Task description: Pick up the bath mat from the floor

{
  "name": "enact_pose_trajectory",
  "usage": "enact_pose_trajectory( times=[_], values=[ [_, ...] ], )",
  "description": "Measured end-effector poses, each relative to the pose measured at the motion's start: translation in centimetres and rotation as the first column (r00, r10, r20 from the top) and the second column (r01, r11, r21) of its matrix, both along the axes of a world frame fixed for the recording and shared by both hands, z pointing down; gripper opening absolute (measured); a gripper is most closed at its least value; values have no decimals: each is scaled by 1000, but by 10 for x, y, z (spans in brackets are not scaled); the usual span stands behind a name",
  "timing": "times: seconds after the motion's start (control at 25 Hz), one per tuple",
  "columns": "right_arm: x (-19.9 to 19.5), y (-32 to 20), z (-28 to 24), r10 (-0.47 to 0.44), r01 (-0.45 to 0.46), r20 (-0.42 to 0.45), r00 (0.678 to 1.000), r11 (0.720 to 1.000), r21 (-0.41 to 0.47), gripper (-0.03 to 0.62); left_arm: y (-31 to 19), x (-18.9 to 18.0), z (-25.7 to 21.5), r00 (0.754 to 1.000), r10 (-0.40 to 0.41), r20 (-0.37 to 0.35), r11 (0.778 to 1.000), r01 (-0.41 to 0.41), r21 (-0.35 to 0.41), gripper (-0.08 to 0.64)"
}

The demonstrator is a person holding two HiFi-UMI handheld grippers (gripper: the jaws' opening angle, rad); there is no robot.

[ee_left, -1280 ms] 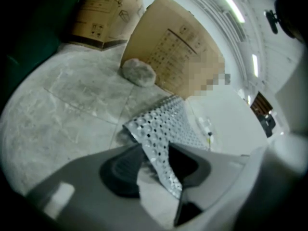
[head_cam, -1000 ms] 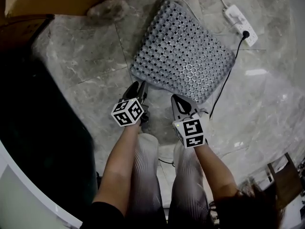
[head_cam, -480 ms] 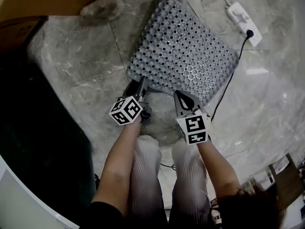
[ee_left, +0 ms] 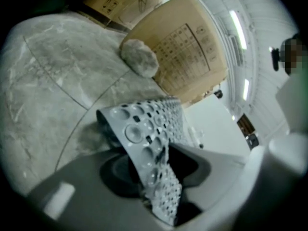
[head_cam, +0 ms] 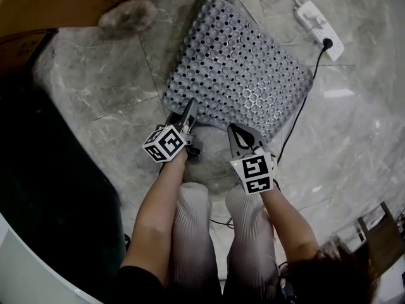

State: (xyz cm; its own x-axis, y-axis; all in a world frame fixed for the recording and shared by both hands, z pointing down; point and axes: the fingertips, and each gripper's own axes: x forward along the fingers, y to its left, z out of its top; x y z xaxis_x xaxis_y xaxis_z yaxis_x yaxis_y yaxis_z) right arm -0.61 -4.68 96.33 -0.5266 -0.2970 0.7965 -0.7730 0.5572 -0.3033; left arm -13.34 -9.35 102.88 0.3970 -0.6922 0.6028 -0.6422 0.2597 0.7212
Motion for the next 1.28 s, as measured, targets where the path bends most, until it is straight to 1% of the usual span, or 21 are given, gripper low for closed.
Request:
enact_pose_trajectory(
  times=[0.04,0.16,0.28,0.52,0.68,0.8,0.88,1.0,1.16,1.28],
  values=[
    [1,-1,-1,5,-5,-1,1000,1000,1,-2,-1,0,-2,1000,3,8,1000,-3,-1,156],
    [7,-3,-6,28,-28,-4,1000,1000,4,-2,-2,1,-9,998,20,56,1000,-20,4,121],
    [13,-1,-14,61,-61,-14,998,998,1,-2,-2,5,-21,997,34,64,999,-34,4,84],
    [13,2,-45,107,-108,-23,994,994,-2,-2,-8,12,-51,992,87,91,996,-87,-4,48],
    [18,-1,-74,147,-147,-31,989,989,4,-2,-16,23,-78,987,124,99,992,-124,-5,38],
    [24,-7,-96,178,-178,-36,983,984,6,-2,-28,33,-101,978,174,119,985,-175,-2,32],
    [28,-12,-111,188,-188,-40,981,982,7,-2,-36,39,-118,973,193,127,981,-194,-2,29],
    [37,-20,-136,201,-201,-49,978,980,10,-2,-44,47,-142,970,208,129,978,-207,-15,29],
    [43,-30,-168,216,-216,-48,975,976,2,-2,-48,47,-182,974,194,118,981,-193,-22,28],
    [49,-38,-197,226,-226,-47,973,974,2,-2,-44,51,-215,967,227,117,974,-226,-20,28]
  ],
)
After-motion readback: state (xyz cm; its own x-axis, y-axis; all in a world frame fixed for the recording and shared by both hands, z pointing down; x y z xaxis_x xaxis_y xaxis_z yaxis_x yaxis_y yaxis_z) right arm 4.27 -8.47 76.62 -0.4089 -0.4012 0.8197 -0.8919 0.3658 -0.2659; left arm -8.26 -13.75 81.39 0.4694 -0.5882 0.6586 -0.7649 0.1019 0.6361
